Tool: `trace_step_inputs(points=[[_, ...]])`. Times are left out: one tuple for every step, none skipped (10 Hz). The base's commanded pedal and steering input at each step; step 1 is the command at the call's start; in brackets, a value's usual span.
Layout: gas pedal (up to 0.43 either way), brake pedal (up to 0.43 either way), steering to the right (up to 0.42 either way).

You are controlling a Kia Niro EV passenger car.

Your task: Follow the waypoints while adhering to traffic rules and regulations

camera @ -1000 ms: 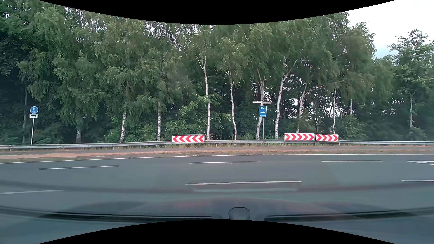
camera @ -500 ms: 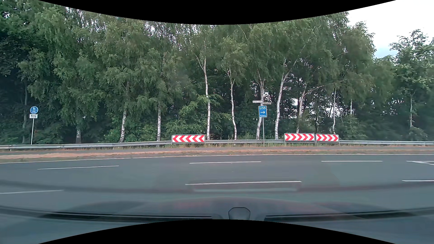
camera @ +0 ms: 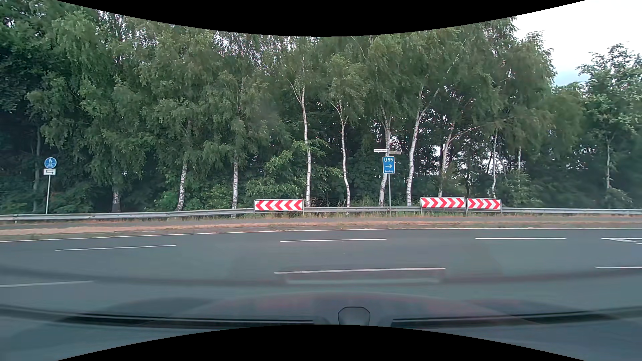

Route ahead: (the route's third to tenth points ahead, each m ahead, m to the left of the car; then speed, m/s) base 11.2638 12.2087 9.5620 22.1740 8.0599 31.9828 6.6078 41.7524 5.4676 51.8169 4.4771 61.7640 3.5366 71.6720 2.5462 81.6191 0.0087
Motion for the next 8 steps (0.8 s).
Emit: trace_step_inputs(points=[[0.0,0.232,-0.289],[0.0,0.238,-0.289],[0.0,0.232,-0.289],[0.0,0.238,-0.289],[0.0,0.238,-0.289],[0.0,0.238,-0.289],[0.0,0.238,-0.289],[0.0,0.238,-0.289]])
